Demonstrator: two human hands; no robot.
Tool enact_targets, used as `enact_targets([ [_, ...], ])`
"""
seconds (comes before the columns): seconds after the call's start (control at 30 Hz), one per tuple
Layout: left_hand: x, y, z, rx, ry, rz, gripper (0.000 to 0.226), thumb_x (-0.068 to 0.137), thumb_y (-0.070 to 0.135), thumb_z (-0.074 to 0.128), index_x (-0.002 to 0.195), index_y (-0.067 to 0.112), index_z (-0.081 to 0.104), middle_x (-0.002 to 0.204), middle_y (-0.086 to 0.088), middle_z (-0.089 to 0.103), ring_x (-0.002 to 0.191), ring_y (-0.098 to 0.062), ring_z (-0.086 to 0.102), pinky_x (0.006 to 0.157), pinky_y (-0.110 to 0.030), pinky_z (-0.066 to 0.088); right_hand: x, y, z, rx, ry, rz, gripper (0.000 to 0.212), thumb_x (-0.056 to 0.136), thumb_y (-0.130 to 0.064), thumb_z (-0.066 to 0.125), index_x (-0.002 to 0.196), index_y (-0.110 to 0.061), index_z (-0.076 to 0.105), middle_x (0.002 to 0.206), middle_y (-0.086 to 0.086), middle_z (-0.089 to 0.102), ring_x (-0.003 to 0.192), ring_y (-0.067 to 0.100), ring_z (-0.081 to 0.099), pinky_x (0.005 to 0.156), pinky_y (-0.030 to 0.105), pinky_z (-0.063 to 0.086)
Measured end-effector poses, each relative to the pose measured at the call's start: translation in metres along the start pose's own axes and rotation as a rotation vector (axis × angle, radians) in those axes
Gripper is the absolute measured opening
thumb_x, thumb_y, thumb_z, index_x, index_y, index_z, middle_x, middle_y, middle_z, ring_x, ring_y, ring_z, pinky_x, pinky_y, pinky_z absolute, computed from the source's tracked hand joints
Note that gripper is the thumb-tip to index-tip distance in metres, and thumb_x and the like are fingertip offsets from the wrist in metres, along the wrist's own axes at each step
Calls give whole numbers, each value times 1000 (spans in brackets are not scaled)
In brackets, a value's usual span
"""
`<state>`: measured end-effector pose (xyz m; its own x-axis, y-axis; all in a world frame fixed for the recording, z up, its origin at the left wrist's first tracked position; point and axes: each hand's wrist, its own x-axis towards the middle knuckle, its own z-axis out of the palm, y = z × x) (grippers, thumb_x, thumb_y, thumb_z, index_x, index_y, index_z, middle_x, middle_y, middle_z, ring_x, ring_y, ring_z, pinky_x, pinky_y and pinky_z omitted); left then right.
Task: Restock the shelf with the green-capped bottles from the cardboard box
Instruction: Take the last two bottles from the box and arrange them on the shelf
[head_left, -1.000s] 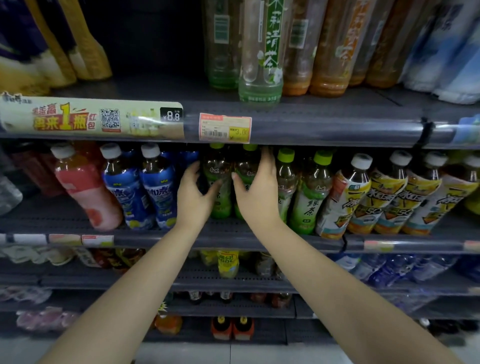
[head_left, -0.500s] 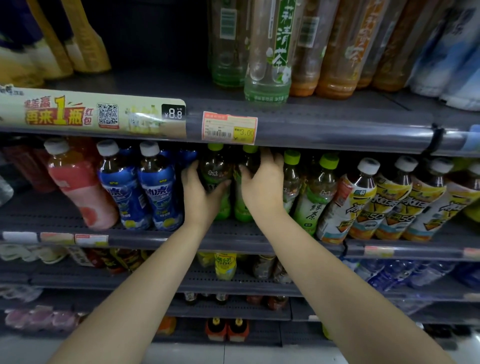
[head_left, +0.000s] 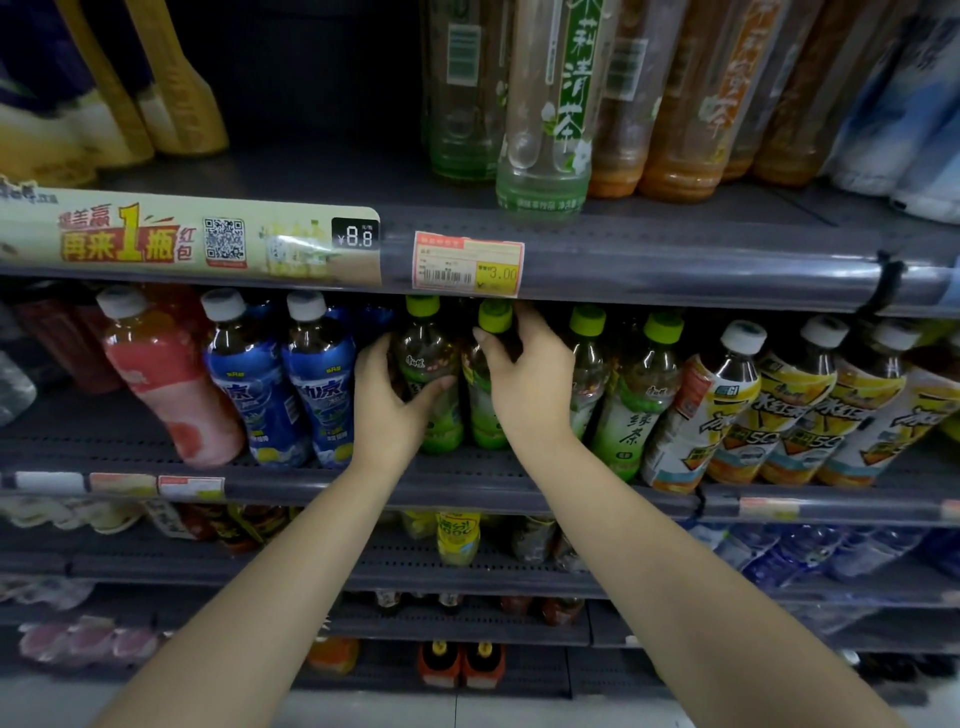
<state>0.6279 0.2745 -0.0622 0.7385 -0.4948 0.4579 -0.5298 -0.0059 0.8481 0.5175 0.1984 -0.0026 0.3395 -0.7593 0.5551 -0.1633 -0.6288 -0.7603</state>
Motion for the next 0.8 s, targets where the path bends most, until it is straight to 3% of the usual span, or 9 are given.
enact_targets([
  [0.07, -1, 1, -2, 7, -6, 22, 57, 68, 38, 75, 113, 54, 43, 112, 23, 47, 115, -18, 55, 101, -45, 46, 1, 2, -3, -25, -24, -16, 22, 85, -16, 66, 106, -10, 64, 103, 4, 71, 95, 5, 58, 76, -1, 34],
  [0.13, -2, 0, -4, 11, -24, 49, 55, 70, 33, 75, 115, 47, 46, 111, 25, 48, 115, -18, 54, 100, -44, 46, 3, 2, -6, -78, -36, -6, 21, 86, -20, 65, 104, -9, 64, 100, 6, 71, 94, 13, 62, 73, 8, 35],
  [0.27, -5, -6, -9, 8, -78, 26, 58, 72, 35, 75, 123, 25, 50, 121, 1, 57, 115, -17, 56, 99, -43, 47, 12, -1, -12, -191, -130, -24, 22, 86, -24, 64, 98, -6, 65, 93, 11, 70, 88, 23, 63, 64, 13, 29],
  [0.43, -8, 3, -12, 3, -116, -29, 71, 74, 25, 77, 134, 21, 39, 118, 11, 55, 112, -9, 55, 97, -26, 44, 21, 1, -17, -274, -222, -36, 29, 87, -29, 63, 103, -5, 65, 99, 13, 70, 94, 26, 64, 73, 21, 38],
  [0.67, -9, 2, -18, 72, -166, 14, 74, 66, 50, 73, 130, 28, 42, 125, 2, 58, 116, -14, 55, 98, -40, 48, 21, -4, -21, -370, -200, -121, 37, 85, -37, 64, 109, -8, 62, 99, 10, 70, 89, 26, 64, 72, 22, 40],
  [0.8, -12, 2, -22, 97, -312, -10, 82, 78, 26, 73, 143, 32, 23, 130, 16, 46, 119, -4, 46, 98, -24, 39, 19, -7, -22, -469, -175, -157, 46, 85, -45, 61, 114, -8, 58, 93, 10, 70, 81, 27, 66, 68, 26, 48],
])
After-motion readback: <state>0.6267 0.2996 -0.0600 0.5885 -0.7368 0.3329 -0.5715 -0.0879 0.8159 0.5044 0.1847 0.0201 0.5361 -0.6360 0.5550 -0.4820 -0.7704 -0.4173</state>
